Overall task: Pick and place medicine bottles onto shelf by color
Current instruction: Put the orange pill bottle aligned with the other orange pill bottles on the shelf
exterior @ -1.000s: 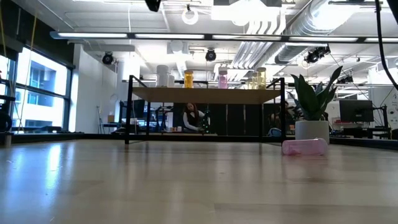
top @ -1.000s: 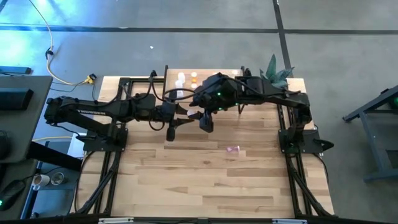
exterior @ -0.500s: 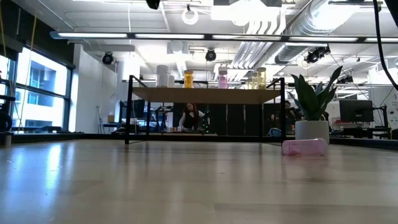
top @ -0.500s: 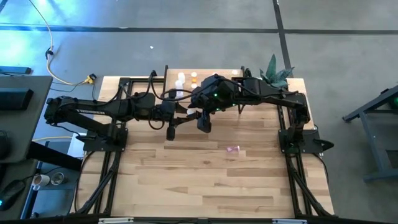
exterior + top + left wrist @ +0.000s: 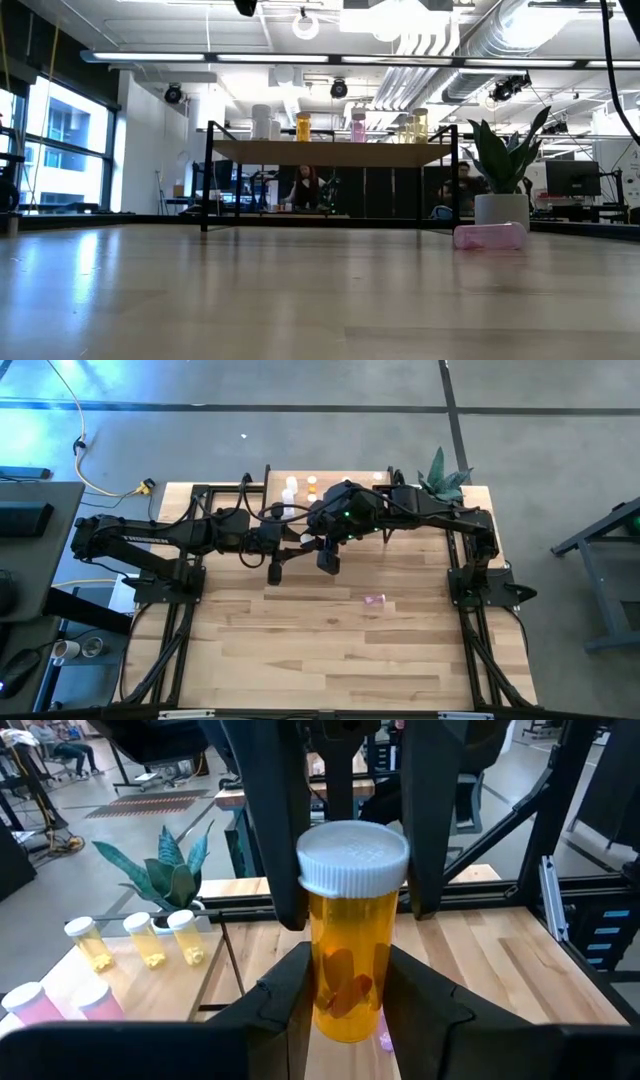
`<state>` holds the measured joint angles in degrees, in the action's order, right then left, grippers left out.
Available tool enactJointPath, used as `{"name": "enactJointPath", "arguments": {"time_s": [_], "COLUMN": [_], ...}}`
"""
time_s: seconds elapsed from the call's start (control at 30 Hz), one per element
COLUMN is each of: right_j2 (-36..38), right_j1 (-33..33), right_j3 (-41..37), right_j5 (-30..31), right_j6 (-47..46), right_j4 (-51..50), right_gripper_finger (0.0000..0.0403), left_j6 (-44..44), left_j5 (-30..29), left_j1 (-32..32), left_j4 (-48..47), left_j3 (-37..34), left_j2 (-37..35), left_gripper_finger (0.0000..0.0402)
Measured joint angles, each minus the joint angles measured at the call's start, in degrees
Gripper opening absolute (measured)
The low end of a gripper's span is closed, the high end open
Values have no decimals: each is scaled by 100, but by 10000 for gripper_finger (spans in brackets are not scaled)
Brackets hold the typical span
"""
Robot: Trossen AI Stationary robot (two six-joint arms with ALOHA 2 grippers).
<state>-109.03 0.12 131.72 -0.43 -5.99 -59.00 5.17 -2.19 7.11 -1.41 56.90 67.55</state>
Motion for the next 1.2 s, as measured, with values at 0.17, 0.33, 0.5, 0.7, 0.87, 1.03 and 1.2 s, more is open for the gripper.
{"name": "enactJointPath", "arguments": {"time_s": [0.17,0.33,0.5,0.7,0.87,1.03,1.2], "right_j2": [0,7,39,285,669,1205,1732], "right_j1": [0,-24,-87,-209,-252,-243,-282], "right_j3": [0,0,33,33,35,35,-55], "right_j5": [33,109,109,107,247,645,696], "right_j6": [-3,94,286,609,998,1362,1552], "right_j4": [4,7,-69,-215,-282,-431,-789], "right_gripper_finger": [103,103,103,103,103,103,103], "left_j6": [-3,-284,-573,-657,-852,-856,-861], "left_j5": [-132,-321,-503,-712,-798,-914,-1031], "left_j1": [-2,-1,0,0,0,0,0], "left_j4": [-15,-161,-336,-344,-339,-344,-345], "left_j3": [2,2,2,2,2,2,2], "left_j2": [0,7,7,7,4,4,4], "left_gripper_finger": [110,140,171,189,190,191,191]}}
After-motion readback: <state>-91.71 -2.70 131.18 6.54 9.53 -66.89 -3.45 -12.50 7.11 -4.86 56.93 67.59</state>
